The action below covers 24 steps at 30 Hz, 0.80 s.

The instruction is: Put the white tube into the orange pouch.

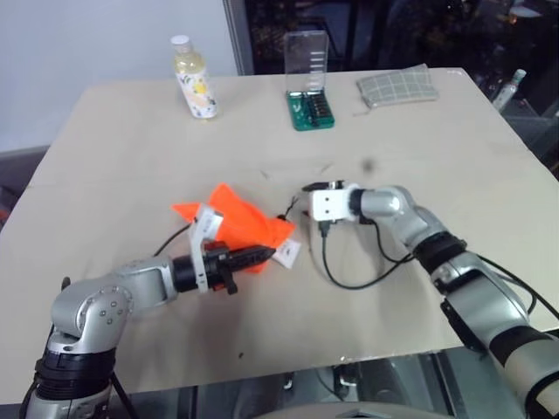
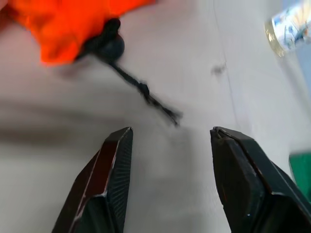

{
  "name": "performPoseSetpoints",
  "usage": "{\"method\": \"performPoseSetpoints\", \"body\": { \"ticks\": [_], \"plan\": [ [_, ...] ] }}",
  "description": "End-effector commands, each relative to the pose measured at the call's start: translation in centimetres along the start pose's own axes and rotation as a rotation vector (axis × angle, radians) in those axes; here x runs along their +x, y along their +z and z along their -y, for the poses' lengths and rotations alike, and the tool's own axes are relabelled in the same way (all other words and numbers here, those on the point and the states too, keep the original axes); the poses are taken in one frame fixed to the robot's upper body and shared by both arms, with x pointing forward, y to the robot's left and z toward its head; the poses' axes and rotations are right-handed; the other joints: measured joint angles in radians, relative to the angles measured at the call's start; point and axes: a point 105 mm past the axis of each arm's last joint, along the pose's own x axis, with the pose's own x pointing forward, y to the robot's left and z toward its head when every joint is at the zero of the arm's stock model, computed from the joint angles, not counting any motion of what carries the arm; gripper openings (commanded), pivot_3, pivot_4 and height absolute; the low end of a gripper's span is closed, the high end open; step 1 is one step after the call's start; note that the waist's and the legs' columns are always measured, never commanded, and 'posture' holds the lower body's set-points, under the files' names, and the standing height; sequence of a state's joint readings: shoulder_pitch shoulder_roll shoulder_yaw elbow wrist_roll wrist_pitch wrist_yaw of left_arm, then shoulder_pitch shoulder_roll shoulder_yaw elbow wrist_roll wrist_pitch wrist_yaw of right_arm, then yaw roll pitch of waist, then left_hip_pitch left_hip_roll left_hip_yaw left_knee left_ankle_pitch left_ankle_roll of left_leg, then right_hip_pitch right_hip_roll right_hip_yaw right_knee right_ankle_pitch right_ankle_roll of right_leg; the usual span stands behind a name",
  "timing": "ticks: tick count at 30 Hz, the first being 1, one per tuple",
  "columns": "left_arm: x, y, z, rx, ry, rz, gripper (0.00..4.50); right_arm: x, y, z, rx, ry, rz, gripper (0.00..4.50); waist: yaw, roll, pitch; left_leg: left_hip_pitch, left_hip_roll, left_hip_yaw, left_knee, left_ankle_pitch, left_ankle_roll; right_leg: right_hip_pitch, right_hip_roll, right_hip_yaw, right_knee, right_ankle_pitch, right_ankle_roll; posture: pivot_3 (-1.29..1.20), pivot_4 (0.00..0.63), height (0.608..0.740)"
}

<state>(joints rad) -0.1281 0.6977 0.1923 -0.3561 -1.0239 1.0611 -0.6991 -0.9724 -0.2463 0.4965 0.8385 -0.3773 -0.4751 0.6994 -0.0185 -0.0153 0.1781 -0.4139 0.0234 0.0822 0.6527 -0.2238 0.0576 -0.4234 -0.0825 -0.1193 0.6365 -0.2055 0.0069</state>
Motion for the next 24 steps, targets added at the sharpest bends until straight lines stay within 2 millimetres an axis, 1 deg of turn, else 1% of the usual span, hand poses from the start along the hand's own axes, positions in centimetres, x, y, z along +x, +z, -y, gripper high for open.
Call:
{"method": "performPoseSetpoints", "body": {
  "ticks": [1, 4, 6, 8, 9, 13, 16, 18, 22, 24],
  "plan": [
    [0.1, 0.5, 1.3, 0.057, -0.032, 0.005, 0.0, 1.6, 1.1, 0.6, 0.031, -0.013, 0.03, 2.63, 0.0, 0.0, 0.0, 0.0, 0.0, 0.0, 0.0, 0.0, 0.0, 0.0, 0.0, 0.0, 0.0, 0.0, 0.0, 0.0, 0.15, 0.74],
    [0.2, 0.3, 1.5, 0.057, -0.027, 0.014, 0.0, 2.4, 0.9, 0.8, 0.18, -0.031, 0.027, 2.63, -0.002, 0.0, 0.0, 0.0, 0.0, 0.0, 0.0, 0.0, 0.0, 0.0, 0.001, 0.001, 0.0, 0.002, -0.004, 0.0, 0.15, 0.74],
    [0.1, 0.2, 1.6, 0.056, -0.019, 0.022, 0.0, 2.4, 0.5, 1.6, 0.317, -0.064, 0.025, 2.63, 0.0, 0.0, 0.0, 0.0, 0.0, -0.001, 0.0, 0.0, 0.0, 0.0, 0.001, 0.0, 0.0, 0.002, -0.004, 0.0, 0.15, 0.74],
    [0.0, 0.0, 1.6, 0.051, -0.011, 0.025, 0.0, 2.3, 0.5, 2.5, 0.498, -0.096, 0.044, 2.63, 0.002, 0.0, 0.0, 0.0, 0.0, -0.001, 0.0, 0.0, 0.0, 0.0, 0.0, 0.0, 0.0, 0.002, -0.004, 0.0, 0.15, 0.74],
    [-0.1, -0.1, 1.7, 0.049, -0.01, 0.025, 0.0, 2.3, 0.5, 2.6, 0.541, -0.091, 0.049, 2.63, 0.002, 0.0, 0.0, -0.001, 0.0, -0.001, 0.0, 0.0, 0.0, 0.0, 0.0, 0.0, 0.0, 0.002, -0.004, 0.0, 0.15, 0.74],
    [-0.2, -0.4, 1.8, 0.044, -0.006, 0.023, 0.0, 2.9, 0.5, 3.0, 0.612, -0.129, 0.006, 2.63, 0.001, 0.001, 0.0, -0.001, 0.0, -0.001, 0.0, -0.002, -0.004, 0.0, -0.001, 0.0, 0.0, 0.002, -0.004, 0.0, 0.15, 0.74],
    [-0.2, -0.3, 1.7, 0.045, 0.001, 0.027, 0.0, 3.8, 1.2, 2.4, 0.516, -0.102, -0.012, 2.63, 0.001, 0.001, 0.0, -0.001, 0.0, -0.001, 0.0, -0.003, -0.004, 0.0, -0.001, -0.001, 0.0, 0.002, -0.004, 0.0, 0.15, 0.74],
    [-0.2, -0.2, 1.7, 0.046, 0.003, 0.029, 0.0, 4.2, 1.8, 2.3, 0.533, -0.091, 0.011, 2.63, 0.0, 0.001, 0.0, -0.001, 0.0, -0.001, -0.001, -0.003, -0.004, 0.0, -0.001, -0.001, 0.0, 0.002, -0.005, 0.0, 0.15, 0.74],
    [-0.2, -0.2, 1.7, 0.047, 0.008, 0.031, 0.0, 4.0, 2.8, 3.2, 0.548, -0.104, 0.058, 2.63, 0.001, 0.001, 0.0, -0.001, 0.0, -0.001, -0.001, -0.003, -0.004, 0.0, 0.0, -0.001, 0.0, 0.002, -0.004, 0.0, 0.15, 0.74],
    [-0.3, -0.3, 1.6, 0.044, 0.01, 0.033, 0.0, 3.7, 3.3, 3.8, 0.524, -0.117, 0.077, 2.63, 0.001, 0.001, 0.001, -0.001, 0.0, -0.001, -0.001, -0.002, -0.004, -0.001, 0.0, -0.001, 0.0, 0.002, -0.004, 0.0, 0.15, 0.74]
  ]
}}
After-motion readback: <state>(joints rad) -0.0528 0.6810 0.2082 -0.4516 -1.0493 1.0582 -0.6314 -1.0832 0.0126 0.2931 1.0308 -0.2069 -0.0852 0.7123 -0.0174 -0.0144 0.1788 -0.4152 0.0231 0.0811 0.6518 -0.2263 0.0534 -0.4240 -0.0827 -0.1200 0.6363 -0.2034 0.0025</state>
